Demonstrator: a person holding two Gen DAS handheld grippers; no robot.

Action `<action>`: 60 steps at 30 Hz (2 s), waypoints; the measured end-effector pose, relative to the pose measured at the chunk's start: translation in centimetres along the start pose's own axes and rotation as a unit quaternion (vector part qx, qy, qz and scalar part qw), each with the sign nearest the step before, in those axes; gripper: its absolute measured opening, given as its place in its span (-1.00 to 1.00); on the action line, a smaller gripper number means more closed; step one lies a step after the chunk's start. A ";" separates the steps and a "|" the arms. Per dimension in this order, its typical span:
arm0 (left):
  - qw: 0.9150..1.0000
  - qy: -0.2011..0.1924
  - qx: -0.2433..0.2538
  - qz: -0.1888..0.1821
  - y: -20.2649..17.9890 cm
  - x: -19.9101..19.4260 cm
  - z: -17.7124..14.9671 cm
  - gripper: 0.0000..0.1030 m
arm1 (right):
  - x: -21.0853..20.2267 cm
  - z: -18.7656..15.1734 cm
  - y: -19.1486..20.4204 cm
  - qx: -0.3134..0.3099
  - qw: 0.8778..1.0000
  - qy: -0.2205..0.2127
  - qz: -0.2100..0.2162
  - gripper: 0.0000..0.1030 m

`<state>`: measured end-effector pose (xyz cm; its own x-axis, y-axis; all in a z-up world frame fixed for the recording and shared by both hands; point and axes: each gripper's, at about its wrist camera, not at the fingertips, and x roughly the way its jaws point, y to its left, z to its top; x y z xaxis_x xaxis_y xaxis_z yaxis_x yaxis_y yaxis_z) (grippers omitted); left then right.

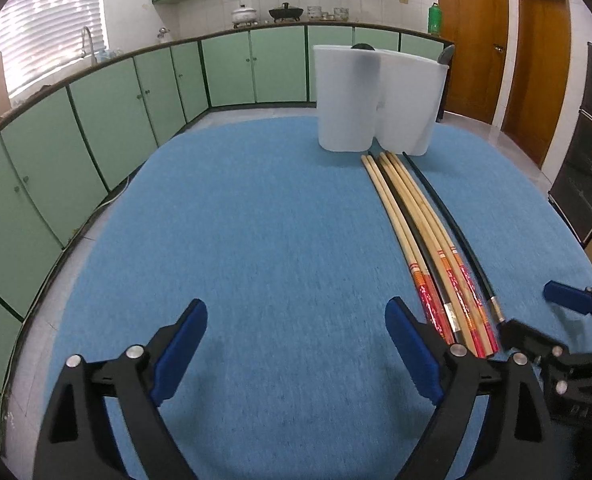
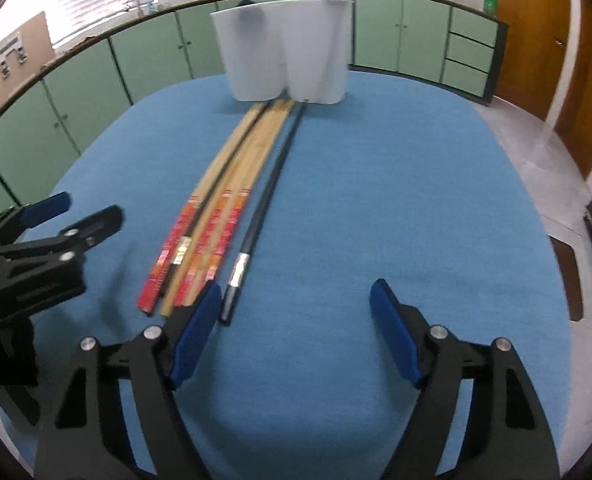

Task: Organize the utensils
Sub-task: 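Grasp the black chopstick with the right tool while the left tool grasps a red-tipped wooden chopstick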

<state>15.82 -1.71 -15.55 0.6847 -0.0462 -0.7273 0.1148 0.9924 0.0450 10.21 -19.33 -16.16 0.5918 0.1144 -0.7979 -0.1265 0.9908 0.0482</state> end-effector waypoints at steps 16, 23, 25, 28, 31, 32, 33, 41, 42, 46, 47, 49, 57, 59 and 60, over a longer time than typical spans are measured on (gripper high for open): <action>1.000 0.009 0.010 -0.003 -1.3 -0.4 -0.2 0.77 | -0.6 -0.5 0.2 0.004 0.998 -0.003 0.062 -0.87; 0.998 0.018 0.025 -0.058 -2.8 -1.0 -0.6 0.77 | -0.7 -0.4 -1.5 0.042 0.998 -0.008 0.045 -0.89; 0.997 0.022 0.030 -0.064 -3.3 -1.0 -0.7 0.77 | -0.7 -0.4 -1.7 0.043 0.998 -0.008 0.045 -0.89; 0.996 0.036 0.044 -0.066 -4.0 -0.4 -0.9 0.77 | -0.7 -0.5 -1.8 0.046 0.998 -0.008 0.049 -0.88; 0.996 0.047 0.042 -0.065 -3.9 0.1 -0.8 0.80 | -0.6 -0.5 -1.8 0.046 0.998 -0.008 0.049 -0.88; 0.996 0.048 0.036 -0.062 -3.6 0.1 -0.7 0.80 | -0.6 -0.5 -1.8 0.047 0.998 -0.008 0.051 -0.88; 0.996 0.051 0.033 -0.058 -3.3 0.2 -0.8 0.81 | -0.6 -0.5 -1.9 0.048 0.997 -0.008 0.052 -0.88; 0.998 0.050 0.012 -0.025 -1.2 0.0 -1.3 0.84 | -0.5 -0.5 -2.0 0.047 0.998 -0.007 0.052 -0.86; 0.998 0.050 0.012 -0.025 -1.3 0.0 -1.3 0.81 | -0.5 -0.5 -1.9 0.046 0.998 -0.007 0.051 -0.86; 0.998 0.053 0.020 -0.031 -2.2 0.2 -1.3 0.57 | -0.5 -0.5 -1.8 0.043 0.998 -0.006 0.049 -0.85; 0.998 0.050 0.021 -0.037 -2.4 0.1 -1.3 0.39 | -0.5 -0.5 -1.7 0.044 0.998 -0.006 0.050 -0.85; 0.998 0.046 0.022 -0.047 -2.7 0.0 -1.2 0.13 | -0.4 -0.5 -2.0 0.051 0.997 -0.006 0.058 -0.87; 0.996 0.040 0.014 -0.083 -2.7 -0.3 -1.3 -0.89 | -0.7 -0.6 -2.1 0.052 0.997 -0.013 0.062 -0.88; 0.996 0.040 0.006 -0.085 -2.5 -0.5 -1.3 -0.89 | -1.0 -0.7 -2.2 0.054 0.996 -0.018 0.067 -0.89; 0.995 0.040 0.004 -0.086 -2.4 -0.6 -1.3 -0.89 | -1.1 -0.7 -2.1 0.053 0.996 -0.021 0.067 -0.89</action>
<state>14.18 -3.87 -16.09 0.5951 -0.2062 -0.7768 0.2313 0.9696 -0.0801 9.23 -21.59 -15.78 0.6079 0.2472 -0.7546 -0.1227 0.9681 0.2184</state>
